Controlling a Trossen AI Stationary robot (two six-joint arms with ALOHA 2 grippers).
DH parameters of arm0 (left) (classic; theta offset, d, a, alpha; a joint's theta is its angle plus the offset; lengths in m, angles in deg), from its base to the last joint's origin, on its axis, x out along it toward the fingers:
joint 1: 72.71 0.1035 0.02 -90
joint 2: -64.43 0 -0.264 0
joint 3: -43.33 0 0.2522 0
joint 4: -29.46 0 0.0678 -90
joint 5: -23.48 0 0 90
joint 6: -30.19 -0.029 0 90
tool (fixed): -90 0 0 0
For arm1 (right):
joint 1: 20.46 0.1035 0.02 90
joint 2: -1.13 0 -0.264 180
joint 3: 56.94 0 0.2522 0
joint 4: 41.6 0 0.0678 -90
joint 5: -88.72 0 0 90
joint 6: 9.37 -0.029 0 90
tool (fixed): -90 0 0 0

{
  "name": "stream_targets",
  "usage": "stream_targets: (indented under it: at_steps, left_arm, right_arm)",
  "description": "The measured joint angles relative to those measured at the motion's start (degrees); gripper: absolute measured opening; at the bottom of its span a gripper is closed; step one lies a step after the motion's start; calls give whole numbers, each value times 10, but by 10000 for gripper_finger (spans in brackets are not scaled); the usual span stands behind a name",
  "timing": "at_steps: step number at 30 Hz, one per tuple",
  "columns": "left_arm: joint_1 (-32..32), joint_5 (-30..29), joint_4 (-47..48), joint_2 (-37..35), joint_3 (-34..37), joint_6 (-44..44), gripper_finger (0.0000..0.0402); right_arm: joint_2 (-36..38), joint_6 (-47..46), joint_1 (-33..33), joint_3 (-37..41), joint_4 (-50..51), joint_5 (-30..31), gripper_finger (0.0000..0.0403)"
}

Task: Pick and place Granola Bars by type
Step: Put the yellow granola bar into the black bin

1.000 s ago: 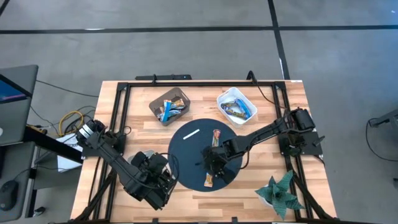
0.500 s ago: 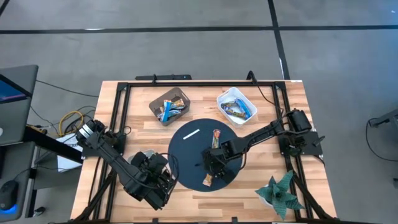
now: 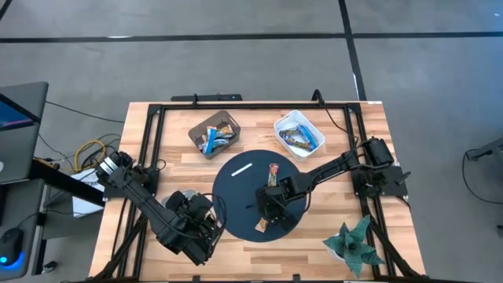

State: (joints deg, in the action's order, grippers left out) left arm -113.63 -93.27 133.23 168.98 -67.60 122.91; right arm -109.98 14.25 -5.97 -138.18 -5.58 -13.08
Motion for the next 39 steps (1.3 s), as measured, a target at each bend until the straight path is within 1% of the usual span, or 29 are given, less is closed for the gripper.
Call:
stream_targets:
  at_steps: [4,7,13,20,25,27,35,39]
  left_arm:
    - [0,-1,0,0,0,-5,219]
    - [0,-2,0,0,0,-6,219]
    - [0,-2,0,0,0,-10,219]
    - [0,-2,0,0,0,-11,219]
    - [0,-1,0,0,0,-10,219]
    - [0,-1,0,0,0,-10,219]
    - [0,-5,0,0,0,-10,219]
    - [0,-8,0,0,0,-10,219]
  right_arm:
    - [0,-17,-4,0,0,-6,73]
    - [2,-31,-8,0,0,-8,59]
    - [8,-42,-11,-21,12,-8,54]
    - [10,-39,-31,-92,33,3,54]
    - [11,-15,-70,-115,28,62,54]
    - [11,-11,-93,-116,16,75,54]
    - [10,-23,-186,-115,3,75,54]
    - [10,-52,-220,-115,-16,72,54]
